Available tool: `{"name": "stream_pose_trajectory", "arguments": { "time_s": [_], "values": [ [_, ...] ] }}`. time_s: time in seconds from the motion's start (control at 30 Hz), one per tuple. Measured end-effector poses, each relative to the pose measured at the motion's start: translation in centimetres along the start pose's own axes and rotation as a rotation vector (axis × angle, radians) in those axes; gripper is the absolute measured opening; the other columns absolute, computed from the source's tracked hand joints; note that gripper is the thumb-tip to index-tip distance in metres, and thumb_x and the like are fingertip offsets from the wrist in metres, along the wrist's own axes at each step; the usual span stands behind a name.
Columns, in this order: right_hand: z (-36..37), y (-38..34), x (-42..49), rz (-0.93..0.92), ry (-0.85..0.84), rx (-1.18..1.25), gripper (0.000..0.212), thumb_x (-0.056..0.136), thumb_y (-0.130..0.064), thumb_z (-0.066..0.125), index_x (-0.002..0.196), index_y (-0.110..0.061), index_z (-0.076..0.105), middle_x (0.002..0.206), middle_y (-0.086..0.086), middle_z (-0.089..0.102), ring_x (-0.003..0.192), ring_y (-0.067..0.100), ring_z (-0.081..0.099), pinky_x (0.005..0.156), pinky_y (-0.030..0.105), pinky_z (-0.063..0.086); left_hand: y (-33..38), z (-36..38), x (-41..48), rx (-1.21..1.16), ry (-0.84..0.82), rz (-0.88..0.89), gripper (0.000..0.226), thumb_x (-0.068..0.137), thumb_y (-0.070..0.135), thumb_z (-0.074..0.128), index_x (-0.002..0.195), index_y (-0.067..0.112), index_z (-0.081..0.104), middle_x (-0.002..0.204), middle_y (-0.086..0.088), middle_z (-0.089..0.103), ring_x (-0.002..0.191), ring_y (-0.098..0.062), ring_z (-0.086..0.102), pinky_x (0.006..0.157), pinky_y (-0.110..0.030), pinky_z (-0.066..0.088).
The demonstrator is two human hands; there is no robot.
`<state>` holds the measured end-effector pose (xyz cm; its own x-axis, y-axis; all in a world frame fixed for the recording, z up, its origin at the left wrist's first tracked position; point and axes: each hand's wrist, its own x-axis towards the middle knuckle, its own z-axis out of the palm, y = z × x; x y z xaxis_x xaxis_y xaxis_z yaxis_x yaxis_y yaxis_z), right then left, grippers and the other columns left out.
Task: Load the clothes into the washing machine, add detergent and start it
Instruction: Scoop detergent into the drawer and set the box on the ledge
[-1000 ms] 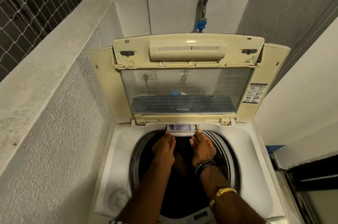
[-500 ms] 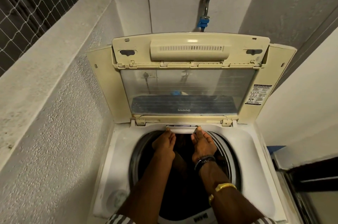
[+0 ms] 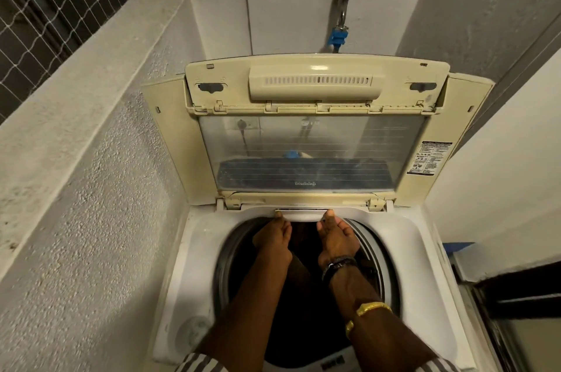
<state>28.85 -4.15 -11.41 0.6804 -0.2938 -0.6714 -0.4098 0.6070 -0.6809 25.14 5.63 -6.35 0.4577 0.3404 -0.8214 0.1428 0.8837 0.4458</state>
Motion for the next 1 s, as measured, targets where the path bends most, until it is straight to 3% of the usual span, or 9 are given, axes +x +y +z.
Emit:
{"name": "stream_pose_trajectory", "arguments": {
  "time_s": [0.1, 0.17, 0.27, 0.37, 0.53, 0.67, 0.8, 0.9, 1.0],
  "values": [
    [0.1, 0.1, 0.0, -0.008, 0.007, 0.006, 0.032, 0.084, -0.012, 0.079, 0.108, 0.004, 0.066, 0.102, 0.018, 0.069, 0.094, 0.026, 0.067, 0.087, 0.037, 0.059, 0.6, -0.3, 0.2, 0.012, -0.042, -0.014, 0.029, 0.100, 0.001, 0.050, 0.124, -0.015, 0.054, 0.140, -0.029, 0.050, 0.134, -0.032, 0.047, 0.074, -0.007, 0.048],
    [0.2, 0.1, -0.1, -0.012, 0.008, 0.005, 0.030, 0.084, -0.012, 0.079, 0.106, 0.003, 0.066, 0.101, 0.017, 0.069, 0.093, 0.026, 0.066, 0.085, 0.035, 0.059, 0.8, -0.1, 0.3, -0.006, -0.034, -0.026, 0.036, 0.102, 0.000, 0.044, 0.133, -0.018, 0.044, 0.146, -0.030, 0.043, 0.139, -0.033, 0.040, 0.075, -0.005, 0.046],
    [0.1, 0.1, 0.0, -0.005, 0.006, 0.005, 0.026, 0.084, -0.011, 0.079, 0.104, 0.000, 0.066, 0.101, 0.017, 0.069, 0.093, 0.026, 0.067, 0.085, 0.036, 0.059, 0.4, 0.2, 0.4, 0.146, 0.010, -0.018, 0.026, 0.099, 0.013, 0.057, 0.110, -0.010, 0.058, 0.139, -0.022, 0.054, 0.131, -0.028, 0.052, 0.092, -0.024, 0.049],
    [0.2, 0.2, 0.2, 0.001, 0.003, -0.010, 0.028, 0.083, -0.012, 0.079, 0.104, 0.001, 0.066, 0.102, 0.018, 0.069, 0.093, 0.028, 0.067, 0.090, 0.040, 0.058, 0.5, 0.6, 0.6, 0.099, -0.021, -0.034, 0.043, 0.097, 0.024, 0.061, 0.123, -0.009, 0.055, 0.138, -0.018, 0.056, 0.129, -0.026, 0.054, 0.106, -0.033, 0.043],
    [0.1, 0.4, 0.4, -0.009, -0.015, -0.029, 0.035, 0.083, -0.014, 0.080, 0.108, 0.005, 0.066, 0.098, 0.015, 0.069, 0.093, 0.028, 0.067, 0.091, 0.040, 0.058, 0.7, 0.4, 0.7, 0.080, -0.017, -0.060, 0.024, 0.092, 0.019, 0.068, 0.087, -0.004, 0.062, 0.121, -0.016, 0.066, 0.118, -0.026, 0.062, 0.090, -0.027, 0.049],
    [0.0, 0.2, 0.1, -0.008, -0.017, -0.047, 0.035, 0.083, -0.015, 0.080, 0.109, 0.004, 0.067, 0.100, 0.016, 0.070, 0.091, 0.026, 0.068, 0.089, 0.039, 0.058, 0.3, 0.3, 0.7, 0.074, -0.024, -0.022, 0.018, 0.090, 0.013, 0.070, 0.087, -0.003, 0.063, 0.120, -0.019, 0.066, 0.112, -0.026, 0.064, 0.091, -0.027, 0.050],
    [0.0, 0.0, -0.3, -0.013, -0.025, -0.069, 0.037, 0.085, -0.018, 0.079, 0.110, 0.007, 0.066, 0.095, 0.016, 0.069, 0.084, 0.025, 0.065, 0.087, 0.038, 0.059, 0.1, 0.1, 0.5, 0.075, -0.035, -0.011, 0.013, 0.091, 0.010, 0.067, 0.091, -0.003, 0.063, 0.126, -0.020, 0.063, 0.120, -0.027, 0.061, 0.099, -0.030, 0.049],
    [-0.2, -0.3, -1.1, 0.000, -0.051, -0.112, 0.032, 0.088, -0.021, 0.076, 0.105, 0.005, 0.068, 0.089, 0.015, 0.068, 0.081, 0.024, 0.064, 0.085, 0.037, 0.059, 0.2, -0.3, -0.5, 0.100, -0.060, -0.021, 0.017, 0.095, 0.013, 0.062, 0.099, -0.004, 0.064, 0.134, -0.018, 0.059, 0.128, -0.025, 0.055, 0.090, -0.021, 0.047],
    [-0.9, -1.2, -1.9, 0.018, -0.163, -0.113, 0.013, 0.097, -0.021, 0.063, 0.103, -0.009, 0.063, 0.088, 0.005, 0.064, 0.076, 0.015, 0.063, 0.069, 0.024, 0.058, 0.4, -0.8, -0.9, 0.157, -0.113, 0.013, 0.037, 0.102, 0.011, 0.050, 0.132, -0.010, 0.050, 0.144, -0.022, 0.049, 0.137, -0.027, 0.045, 0.067, -0.002, 0.045]
  ]
}}
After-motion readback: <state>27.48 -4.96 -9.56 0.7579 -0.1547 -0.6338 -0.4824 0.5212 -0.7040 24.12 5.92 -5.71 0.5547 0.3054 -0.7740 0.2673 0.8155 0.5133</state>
